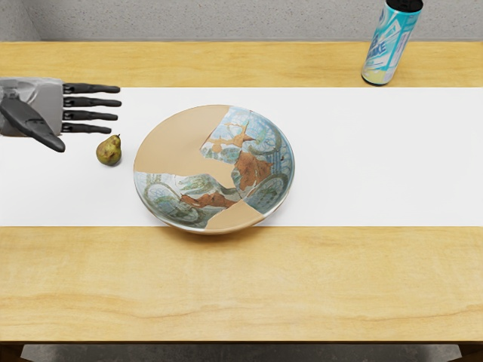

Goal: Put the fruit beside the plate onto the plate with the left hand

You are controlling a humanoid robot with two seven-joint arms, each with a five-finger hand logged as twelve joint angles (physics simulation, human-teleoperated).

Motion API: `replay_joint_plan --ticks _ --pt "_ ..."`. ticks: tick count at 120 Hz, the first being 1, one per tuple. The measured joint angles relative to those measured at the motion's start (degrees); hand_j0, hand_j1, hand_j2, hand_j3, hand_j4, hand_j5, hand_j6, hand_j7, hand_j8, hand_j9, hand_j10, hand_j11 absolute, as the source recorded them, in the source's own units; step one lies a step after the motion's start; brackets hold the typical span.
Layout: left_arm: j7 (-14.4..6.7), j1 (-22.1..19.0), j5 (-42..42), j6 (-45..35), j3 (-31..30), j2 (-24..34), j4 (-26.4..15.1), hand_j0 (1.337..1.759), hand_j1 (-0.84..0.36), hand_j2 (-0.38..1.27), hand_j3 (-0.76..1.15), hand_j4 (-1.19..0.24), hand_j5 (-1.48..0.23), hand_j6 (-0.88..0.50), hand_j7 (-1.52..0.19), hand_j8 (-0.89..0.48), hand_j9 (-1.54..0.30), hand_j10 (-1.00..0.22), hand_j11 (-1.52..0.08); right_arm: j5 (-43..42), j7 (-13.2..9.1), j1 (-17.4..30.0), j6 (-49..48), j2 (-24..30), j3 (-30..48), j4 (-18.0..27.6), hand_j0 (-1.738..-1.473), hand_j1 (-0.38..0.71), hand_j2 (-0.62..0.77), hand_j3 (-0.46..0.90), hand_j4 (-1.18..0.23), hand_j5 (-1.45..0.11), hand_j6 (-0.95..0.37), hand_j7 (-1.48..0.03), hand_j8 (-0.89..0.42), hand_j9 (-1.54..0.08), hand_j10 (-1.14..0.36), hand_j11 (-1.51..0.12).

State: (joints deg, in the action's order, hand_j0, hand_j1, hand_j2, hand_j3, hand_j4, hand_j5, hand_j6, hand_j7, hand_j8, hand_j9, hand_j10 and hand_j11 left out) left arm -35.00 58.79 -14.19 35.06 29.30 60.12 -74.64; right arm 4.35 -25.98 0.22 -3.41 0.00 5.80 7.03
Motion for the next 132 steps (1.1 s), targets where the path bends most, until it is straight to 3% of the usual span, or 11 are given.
replay_joint_plan --ticks 37,50,61,84,97,115,132 --pt "0.0 1.5 1.6 0.0 1.7 -1.9 -2.1 1.658 0.35 0.00 0.00 0.00 0.00 0.00 0.00 0.00 0.00 0.00 0.00 -0.3 0.0 0.0 0.0 0.0 -0.4 0.0 -1.658 -0.35 0.00 0.00 0.00 0.00 0.00 0.00 0.00 0.00 0.00 0.00" --pt "0.0 1.8 16.2 0.0 6.9 -9.4 -1.4 1.658 0.35 0.00 0.00 0.00 0.00 0.00 0.00 0.00 0.00 0.00 0.00 -0.3 0.0 0.0 -0.1 0.0 -0.4 0.0 -1.658 -0.35 0.00 0.00 0.00 0.00 0.00 0.00 0.00 0.00 0.00 0.00" --pt "0.3 1.8 30.5 0.0 10.7 -10.0 0.3 1.658 0.35 0.00 0.00 0.00 0.00 0.00 0.00 0.00 0.00 0.00 0.00 -0.3 0.0 0.0 0.0 0.0 -0.4 0.1 -1.658 -0.35 0.00 0.00 0.00 0.00 0.00 0.00 0.00 0.00 0.00 0.00" --pt "8.7 1.1 48.8 -0.5 11.2 -11.3 1.5 1.658 0.35 0.00 0.00 0.00 0.00 0.00 0.00 0.00 0.00 0.00 0.00 -0.3 0.0 0.0 0.0 0.0 -0.4 0.1 -1.658 -0.35 0.00 0.00 0.00 0.00 0.00 0.00 0.00 0.00 0.00 0.00" --pt "14.3 1.1 57.3 -6.8 6.6 -12.4 1.9 1.658 0.35 0.00 0.00 0.00 0.00 0.00 0.00 0.00 0.00 0.00 0.00 -0.3 0.0 0.0 0.0 0.0 -0.4 0.1 -1.658 -0.35 0.00 0.00 0.00 0.00 0.00 0.00 0.00 0.00 0.00 0.00" --pt "17.5 1.1 63.6 -13.4 0.4 -15.1 5.1 1.658 0.35 0.00 0.00 0.00 0.00 0.00 0.00 0.00 0.00 0.00 0.00 -0.3 0.0 -0.1 -0.1 0.0 -0.4 0.1 -1.658 -0.35 0.00 0.00 0.00 0.00 0.00 0.00 0.00 0.00 0.00 0.00" --pt "25.1 1.1 68.6 -22.4 -7.6 -16.8 8.3 1.658 0.35 0.00 0.00 0.00 0.00 0.00 0.00 0.00 0.00 0.00 0.00 -0.4 0.0 -0.1 -0.2 0.0 -0.4 0.1 -1.658 -0.35 0.00 0.00 0.00 0.00 0.00 0.00 0.00 0.00 0.00 0.00"
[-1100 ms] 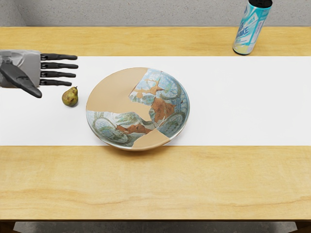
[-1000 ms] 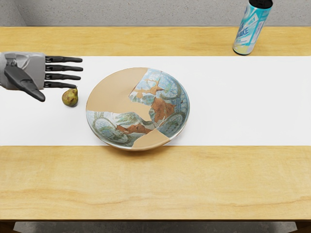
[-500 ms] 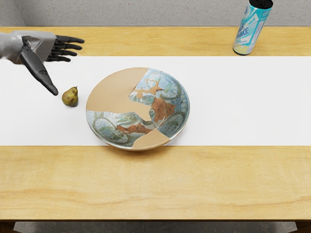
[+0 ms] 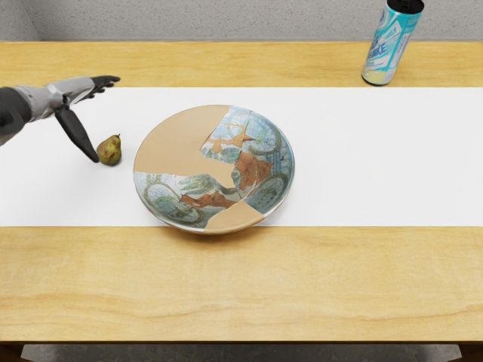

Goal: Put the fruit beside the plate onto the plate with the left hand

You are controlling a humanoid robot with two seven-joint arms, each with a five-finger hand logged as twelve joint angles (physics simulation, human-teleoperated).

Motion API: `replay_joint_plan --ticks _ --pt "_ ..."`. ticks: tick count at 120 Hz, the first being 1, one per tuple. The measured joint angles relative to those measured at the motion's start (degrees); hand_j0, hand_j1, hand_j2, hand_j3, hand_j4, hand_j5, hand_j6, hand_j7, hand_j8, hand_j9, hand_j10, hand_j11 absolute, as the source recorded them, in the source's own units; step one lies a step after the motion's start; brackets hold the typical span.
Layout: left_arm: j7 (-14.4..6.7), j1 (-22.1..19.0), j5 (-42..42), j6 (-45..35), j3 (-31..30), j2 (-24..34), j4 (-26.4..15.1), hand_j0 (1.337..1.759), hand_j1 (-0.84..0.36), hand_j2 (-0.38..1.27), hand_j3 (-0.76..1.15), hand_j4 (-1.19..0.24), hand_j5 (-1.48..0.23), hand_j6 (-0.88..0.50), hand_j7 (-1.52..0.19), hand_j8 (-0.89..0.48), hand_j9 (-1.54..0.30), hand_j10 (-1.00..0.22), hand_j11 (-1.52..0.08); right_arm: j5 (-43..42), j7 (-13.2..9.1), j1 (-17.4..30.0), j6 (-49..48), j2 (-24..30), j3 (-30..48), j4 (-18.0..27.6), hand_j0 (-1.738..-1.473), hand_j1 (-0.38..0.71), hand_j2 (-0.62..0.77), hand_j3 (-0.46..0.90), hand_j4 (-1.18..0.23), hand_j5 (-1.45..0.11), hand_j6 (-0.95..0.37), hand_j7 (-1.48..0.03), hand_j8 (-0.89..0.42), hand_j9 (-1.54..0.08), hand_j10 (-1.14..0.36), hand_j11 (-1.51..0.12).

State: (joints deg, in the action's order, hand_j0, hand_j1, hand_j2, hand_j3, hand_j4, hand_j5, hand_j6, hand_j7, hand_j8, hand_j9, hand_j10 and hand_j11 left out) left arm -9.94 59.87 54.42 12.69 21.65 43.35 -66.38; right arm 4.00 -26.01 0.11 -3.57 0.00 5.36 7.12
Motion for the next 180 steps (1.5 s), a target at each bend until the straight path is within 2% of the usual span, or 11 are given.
replay_joint_plan --ticks 12,33,37,45,62,76,84,95,105,131,180 --pt "2.9 0.0 1.1 -7.0 -5.8 -3.0 2.6 1.658 0.35 0.00 0.00 0.00 0.00 0.00 0.00 0.00 0.00 0.00 0.00 0.0 0.0 0.0 0.0 0.0 0.0 0.0 -1.658 -0.35 0.00 0.00 0.00 0.00 0.00 0.00 0.00 0.00 0.00 0.00" --pt "5.1 -0.5 0.8 -12.3 -10.1 -4.4 6.6 1.658 0.35 0.00 0.00 -0.01 0.00 -0.01 0.00 -0.01 0.00 -0.01 0.00 0.0 0.0 -0.1 0.0 0.0 0.0 0.0 -1.658 -0.35 0.00 0.00 0.00 0.00 0.00 0.00 0.00 0.00 0.00 0.00" --pt "6.6 -1.4 0.8 -12.6 -10.4 -4.8 7.4 1.658 0.34 0.00 0.00 -0.01 -0.01 -0.01 -0.01 -0.01 -0.01 -0.01 -0.01 0.0 0.0 -0.2 0.0 0.0 0.0 0.0 -1.658 -0.35 0.00 0.00 0.00 0.00 0.00 0.00 0.00 0.00 0.00 0.00" --pt "10.8 -3.1 0.8 -13.1 -10.8 -6.5 9.6 1.658 0.33 0.01 0.00 -0.02 -0.02 -0.02 -0.02 -0.02 -0.02 -0.02 -0.02 0.0 0.0 -0.2 0.0 0.0 0.0 0.0 -1.658 -0.35 0.00 0.00 0.00 0.00 0.00 0.00 0.00 0.00 0.00 0.00" --pt "19.3 -4.1 -0.3 -14.0 -10.8 -6.2 13.1 1.658 0.30 0.01 0.00 -0.04 -0.05 -0.04 -0.05 -0.04 -0.05 -0.04 -0.05 0.0 0.0 -0.2 0.0 0.0 0.0 0.0 -1.658 -0.35 0.00 0.00 0.00 0.00 0.00 0.00 0.00 0.00 0.00 0.00" --pt "23.9 -5.5 -2.5 -14.3 -10.7 -6.4 14.3 1.658 0.28 0.02 0.00 -0.07 -0.08 -0.07 -0.08 -0.07 -0.08 -0.07 -0.08 0.0 0.0 -0.2 0.0 0.0 0.0 0.0 -1.658 -0.35 0.00 0.00 0.00 0.00 0.00 0.00 0.00 0.00 0.00 0.00" --pt "25.6 -6.1 -3.4 -14.4 -10.7 -6.9 15.3 1.658 0.26 0.02 0.00 -0.08 -0.10 -0.08 -0.10 -0.08 -0.10 -0.08 -0.10 0.0 0.0 -0.2 0.0 0.0 0.0 0.0 -1.658 -0.35 0.00 0.00 0.00 0.00 0.00 0.00 0.00 0.00 0.00 0.00" --pt "26.6 -6.3 -4.6 -14.5 -10.7 -6.9 16.1 1.658 0.25 0.02 0.00 -0.09 -0.12 -0.09 -0.12 -0.09 -0.12 -0.09 -0.12 0.0 0.0 -0.2 0.0 0.0 0.0 0.0 -1.658 -0.35 0.00 0.00 0.00 0.00 0.00 0.00 0.00 0.00 0.00 0.00" --pt "26.8 -7.0 -5.8 -14.6 -10.9 -7.9 17.4 1.658 0.23 0.02 0.00 -0.11 -0.13 -0.11 -0.13 -0.11 -0.13 -0.11 -0.13 0.0 0.0 -0.2 0.0 0.0 0.0 0.0 -1.658 -0.35 0.00 0.00 0.00 0.00 0.00 0.00 0.00 0.00 0.00 0.00" --pt "25.6 -7.1 -6.7 -15.8 -11.7 -9.9 22.0 1.658 0.19 0.03 0.00 -0.14 -0.18 -0.14 -0.18 -0.14 -0.18 -0.14 -0.18 0.0 0.0 -0.2 0.0 0.0 0.0 0.0 -1.658 -0.35 0.00 0.00 0.00 0.00 0.00 0.00 0.00 0.00 0.00 0.00" --pt "25.1 -6.9 -7.2 -14.2 -13.1 -11.6 22.9 1.658 0.09 0.05 0.00 -0.22 -0.28 -0.22 -0.28 -0.22 -0.28 -0.22 -0.28 0.0 0.0 -0.3 0.0 0.0 0.0 0.0 -1.658 -0.35 0.00 0.00 0.00 0.00 0.00 0.00 0.00 0.00 0.00 0.00"
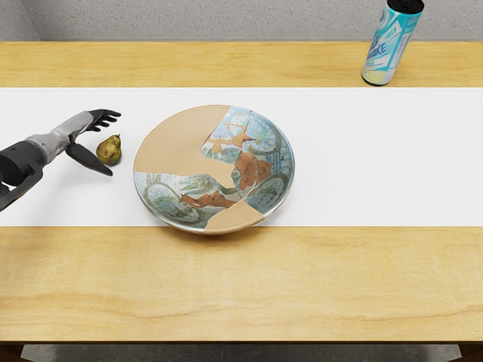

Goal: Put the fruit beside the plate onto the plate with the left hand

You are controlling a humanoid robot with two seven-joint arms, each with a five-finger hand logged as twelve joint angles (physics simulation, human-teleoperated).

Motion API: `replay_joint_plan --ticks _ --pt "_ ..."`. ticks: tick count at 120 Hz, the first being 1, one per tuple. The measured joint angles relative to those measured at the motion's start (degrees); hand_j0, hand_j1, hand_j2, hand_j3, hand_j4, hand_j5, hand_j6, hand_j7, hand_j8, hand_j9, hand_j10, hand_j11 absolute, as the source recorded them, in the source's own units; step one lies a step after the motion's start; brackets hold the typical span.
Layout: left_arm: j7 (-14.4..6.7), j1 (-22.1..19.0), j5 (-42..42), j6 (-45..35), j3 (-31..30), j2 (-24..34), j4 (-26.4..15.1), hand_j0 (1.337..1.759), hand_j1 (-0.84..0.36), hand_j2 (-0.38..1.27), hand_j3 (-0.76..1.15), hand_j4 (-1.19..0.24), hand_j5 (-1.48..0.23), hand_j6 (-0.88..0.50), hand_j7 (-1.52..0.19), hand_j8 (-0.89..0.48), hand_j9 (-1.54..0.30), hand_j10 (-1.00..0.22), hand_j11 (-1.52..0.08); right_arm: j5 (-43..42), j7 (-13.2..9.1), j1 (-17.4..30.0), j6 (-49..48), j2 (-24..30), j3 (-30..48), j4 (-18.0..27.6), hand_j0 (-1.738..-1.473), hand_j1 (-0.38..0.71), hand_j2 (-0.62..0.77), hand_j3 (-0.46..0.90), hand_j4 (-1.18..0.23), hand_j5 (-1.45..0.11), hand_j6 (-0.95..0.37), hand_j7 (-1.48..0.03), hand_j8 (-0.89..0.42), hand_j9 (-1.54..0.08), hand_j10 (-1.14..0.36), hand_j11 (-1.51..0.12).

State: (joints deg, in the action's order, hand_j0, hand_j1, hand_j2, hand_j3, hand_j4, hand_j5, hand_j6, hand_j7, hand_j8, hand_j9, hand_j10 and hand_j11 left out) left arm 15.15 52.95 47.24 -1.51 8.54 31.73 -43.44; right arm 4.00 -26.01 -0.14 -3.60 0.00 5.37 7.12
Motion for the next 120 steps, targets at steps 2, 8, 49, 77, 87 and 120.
replay_joint_plan --ticks 2,8,49,77,87,120 --pt "0.0 0.0 0.0 0.1 0.0 0.0 0.0 1.658 0.09 0.05 0.00 -0.22 -0.29 -0.23 -0.29 -0.22 -0.29 -0.22 -0.29 0.0 0.0 0.0 0.0 0.0 0.0 0.0 -1.658 -0.35 0.00 0.00 0.00 0.00 0.00 0.00 0.00 0.00 0.00 0.00" --pt "0.0 0.0 0.0 0.4 0.0 0.0 0.0 1.658 0.07 0.05 0.00 -0.24 -0.30 -0.24 -0.30 -0.24 -0.30 -0.23 -0.30 0.0 0.0 0.0 0.0 0.0 0.0 0.0 -1.658 -0.35 0.00 0.00 0.00 0.00 0.00 0.00 0.00 0.00 0.00 0.00" --pt "-0.2 0.0 0.1 0.8 -0.2 0.0 0.0 1.658 -0.03 0.07 0.00 -0.32 -0.41 -0.32 -0.41 -0.32 -0.41 -0.32 -0.41 0.0 0.0 0.0 0.1 0.0 0.0 0.0 -1.658 -0.35 0.00 0.00 0.00 0.00 0.00 0.00 0.00 0.00 0.00 0.00" --pt "-0.7 0.0 0.1 0.8 -0.4 -0.6 0.2 1.658 -0.08 0.08 0.00 -0.37 -0.47 -0.37 -0.47 -0.37 -0.47 -0.37 -0.47 0.0 0.0 0.0 0.1 0.0 0.0 0.0 -1.658 -0.35 0.00 0.00 0.00 0.00 0.00 0.00 0.00 0.00 0.00 0.00" --pt "-0.8 0.0 0.2 0.8 -0.4 -0.9 0.3 1.658 -0.10 0.08 0.00 -0.38 -0.49 -0.38 -0.49 -0.38 -0.49 -0.38 -0.49 0.0 0.0 0.0 0.1 0.0 0.0 0.0 -1.658 -0.35 0.00 0.00 0.00 0.00 0.00 0.00 0.00 0.00 0.00 0.00" --pt "-0.9 0.1 0.3 0.8 -0.9 -1.0 1.0 1.658 -0.15 0.09 0.00 -0.42 -0.54 -0.42 -0.54 -0.42 -0.54 -0.42 -0.54 0.0 0.0 0.0 0.1 0.0 0.0 0.0 -1.658 -0.35 0.00 0.00 0.00 0.00 0.00 0.00 0.00 0.00 0.00 0.00"
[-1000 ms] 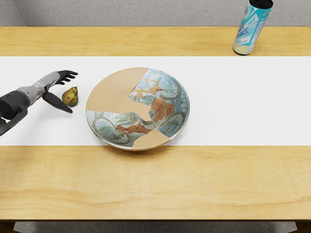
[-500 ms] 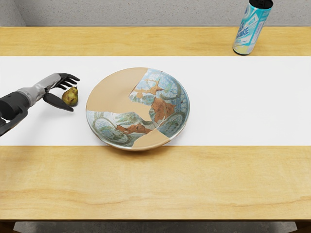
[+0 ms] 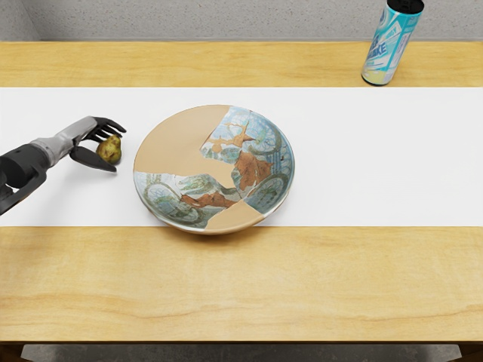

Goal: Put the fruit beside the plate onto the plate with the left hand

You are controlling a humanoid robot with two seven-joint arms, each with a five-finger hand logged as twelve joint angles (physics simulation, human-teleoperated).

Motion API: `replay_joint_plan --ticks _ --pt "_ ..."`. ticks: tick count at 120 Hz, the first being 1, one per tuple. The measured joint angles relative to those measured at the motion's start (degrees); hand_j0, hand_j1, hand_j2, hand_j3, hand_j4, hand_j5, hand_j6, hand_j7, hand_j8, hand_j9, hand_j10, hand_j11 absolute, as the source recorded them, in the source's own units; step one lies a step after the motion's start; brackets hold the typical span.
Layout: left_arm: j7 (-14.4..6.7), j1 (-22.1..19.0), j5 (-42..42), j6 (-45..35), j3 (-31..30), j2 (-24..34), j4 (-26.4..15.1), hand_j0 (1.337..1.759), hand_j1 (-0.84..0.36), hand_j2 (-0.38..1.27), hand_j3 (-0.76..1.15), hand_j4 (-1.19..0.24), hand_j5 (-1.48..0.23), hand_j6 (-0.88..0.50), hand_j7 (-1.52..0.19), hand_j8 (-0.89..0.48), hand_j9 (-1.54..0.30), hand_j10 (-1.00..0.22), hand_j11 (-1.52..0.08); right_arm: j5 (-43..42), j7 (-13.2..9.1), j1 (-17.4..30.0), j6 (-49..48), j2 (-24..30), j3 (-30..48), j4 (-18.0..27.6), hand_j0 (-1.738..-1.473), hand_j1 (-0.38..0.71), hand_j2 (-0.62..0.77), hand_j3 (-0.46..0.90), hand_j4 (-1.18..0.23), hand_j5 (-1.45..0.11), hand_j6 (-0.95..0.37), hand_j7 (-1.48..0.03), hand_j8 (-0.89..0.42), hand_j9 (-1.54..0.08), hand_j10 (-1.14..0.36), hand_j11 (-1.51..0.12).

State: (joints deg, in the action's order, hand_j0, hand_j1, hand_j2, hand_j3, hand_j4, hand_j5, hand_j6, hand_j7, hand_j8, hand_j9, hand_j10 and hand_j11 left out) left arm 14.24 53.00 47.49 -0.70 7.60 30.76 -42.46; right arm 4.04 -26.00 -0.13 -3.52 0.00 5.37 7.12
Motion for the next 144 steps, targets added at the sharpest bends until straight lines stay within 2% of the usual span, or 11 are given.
replay_joint_plan --ticks 70,110,144 --pt "-0.3 0.7 0.2 1.3 -1.0 -1.4 1.2 1.658 -0.26 0.11 0.00 -0.52 -0.66 -0.52 -0.66 -0.51 -0.67 -0.52 -0.67 0.0 0.0 0.0 0.1 0.0 0.1 0.0 -1.658 -0.35 0.00 0.00 0.00 0.00 0.00 0.00 0.00 0.00 0.00 0.00" --pt "-0.3 1.5 0.6 3.2 -1.0 -1.2 2.1 1.657 -0.29 0.18 0.00 -0.58 -0.75 -0.54 -0.75 -0.46 -0.76 -0.58 -0.76 0.0 0.0 0.0 0.1 0.0 0.1 0.0 -1.658 -0.35 0.00 0.00 0.00 0.00 0.00 0.00 0.00 0.00 0.00 0.00" --pt "-0.4 1.7 0.8 4.2 -1.0 -1.0 2.1 1.656 -0.29 0.24 0.00 -0.63 -0.83 -0.54 -0.82 -0.46 -0.83 -0.56 -0.83 0.0 0.0 0.0 0.1 0.0 0.1 0.0 -1.658 -0.35 0.00 0.00 0.00 0.00 0.00 0.00 0.00 0.00 0.00 0.00"
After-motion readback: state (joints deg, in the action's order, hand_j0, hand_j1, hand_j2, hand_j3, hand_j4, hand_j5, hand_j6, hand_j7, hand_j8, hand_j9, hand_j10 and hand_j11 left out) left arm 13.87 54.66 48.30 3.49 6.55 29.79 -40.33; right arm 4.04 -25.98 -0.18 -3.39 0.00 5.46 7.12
